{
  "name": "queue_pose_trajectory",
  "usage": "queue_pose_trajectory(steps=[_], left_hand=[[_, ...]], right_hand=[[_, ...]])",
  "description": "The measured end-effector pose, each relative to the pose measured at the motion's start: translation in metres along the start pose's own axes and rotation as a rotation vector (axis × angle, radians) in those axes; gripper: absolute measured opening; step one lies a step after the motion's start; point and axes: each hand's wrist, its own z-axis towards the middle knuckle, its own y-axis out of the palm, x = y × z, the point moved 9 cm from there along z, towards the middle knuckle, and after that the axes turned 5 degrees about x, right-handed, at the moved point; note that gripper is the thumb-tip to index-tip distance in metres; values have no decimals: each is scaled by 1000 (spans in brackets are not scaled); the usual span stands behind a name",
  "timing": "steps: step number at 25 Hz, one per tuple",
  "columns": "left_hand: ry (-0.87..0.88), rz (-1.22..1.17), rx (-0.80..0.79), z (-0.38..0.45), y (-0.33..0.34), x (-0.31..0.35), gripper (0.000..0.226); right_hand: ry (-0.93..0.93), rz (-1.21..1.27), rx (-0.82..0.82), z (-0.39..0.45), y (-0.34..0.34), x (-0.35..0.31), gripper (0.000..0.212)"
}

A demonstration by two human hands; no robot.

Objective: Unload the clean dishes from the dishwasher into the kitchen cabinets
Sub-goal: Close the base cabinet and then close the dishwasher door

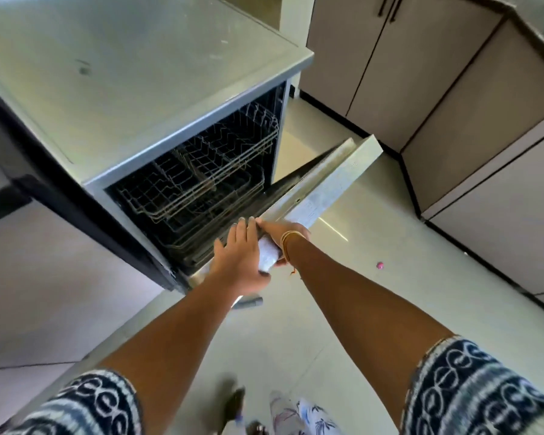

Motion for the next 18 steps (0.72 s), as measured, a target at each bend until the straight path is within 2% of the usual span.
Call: queue_pose_trajectory(steps=[5,7,8,11,12,14,16,18], left_hand=[[-13,23,88,36,-38,-36,114],[22,31,81,42,-47,-41,113],[38,36,71,44,-49,-43,113],[64,51,48,47,-57,-47,110],[88,73,59,48,-60,-45,109],[190,201,145,44,-67,-33,102],[304,348,254,41,-71,-22,90],[293,434,345,41,-76,-25,79]], right_hand=[[16,-178,-101,-13,31,-58,97],[-24,-348,-46,-20,25,-72,98],[-93,-474,48,-20,15,-81,98],[-510,-763,461,-30,-29,-126,89],[-702,-802,517,-37,-37,-142,82],[-1027,-902,458,-38,-33,-156,74],[-1227,-995,381,-35,-26,-153,75],[-1379,-1039,351,-32,-19,-150,75]])
